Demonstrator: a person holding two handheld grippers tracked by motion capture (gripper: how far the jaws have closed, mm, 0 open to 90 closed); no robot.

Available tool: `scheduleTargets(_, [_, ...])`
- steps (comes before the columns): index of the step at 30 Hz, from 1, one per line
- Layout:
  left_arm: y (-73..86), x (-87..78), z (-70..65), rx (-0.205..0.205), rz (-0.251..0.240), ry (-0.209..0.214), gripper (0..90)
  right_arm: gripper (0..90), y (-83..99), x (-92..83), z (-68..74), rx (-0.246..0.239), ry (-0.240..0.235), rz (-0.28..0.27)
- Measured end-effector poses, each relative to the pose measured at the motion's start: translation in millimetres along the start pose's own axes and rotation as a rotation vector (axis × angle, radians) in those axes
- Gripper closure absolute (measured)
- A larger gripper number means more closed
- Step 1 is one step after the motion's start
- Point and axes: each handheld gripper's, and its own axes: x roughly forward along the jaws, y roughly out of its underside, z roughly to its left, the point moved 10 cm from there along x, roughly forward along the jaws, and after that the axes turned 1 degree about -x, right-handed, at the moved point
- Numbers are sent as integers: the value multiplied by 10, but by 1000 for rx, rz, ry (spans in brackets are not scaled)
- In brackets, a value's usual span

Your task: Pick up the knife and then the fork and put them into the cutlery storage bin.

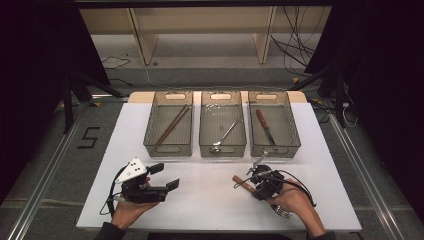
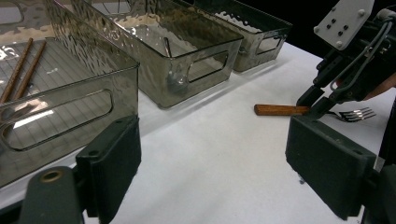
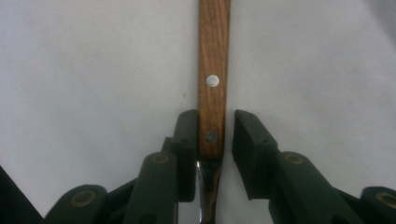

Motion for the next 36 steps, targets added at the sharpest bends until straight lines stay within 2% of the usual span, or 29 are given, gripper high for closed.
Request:
scheduleTargets(4, [5,2,-7,-2,3,0,180,766,-9,6,16,-4,-9,18])
scheduleTargets(13, [3,1,-8,-2,1,0,180,775,-11,-1,12,-12,-11,10])
scheduleTargets(14, [3,0,-6,-2,1,0,179,775,-4,-13,17,-1,-14,15])
scheduleTargets(19, [5,0,-3,-2,3,-1,180,778,-20,-84,-13,11,-18,-23])
scheduleTargets(28, [4,2,-1,-1,2,-2,180,779,-72,-240,-121,33,-30,-140])
scheduleTargets(36, [3,1,6,1,2,-4,180,780,-112,-378,-187,63,-44,-215])
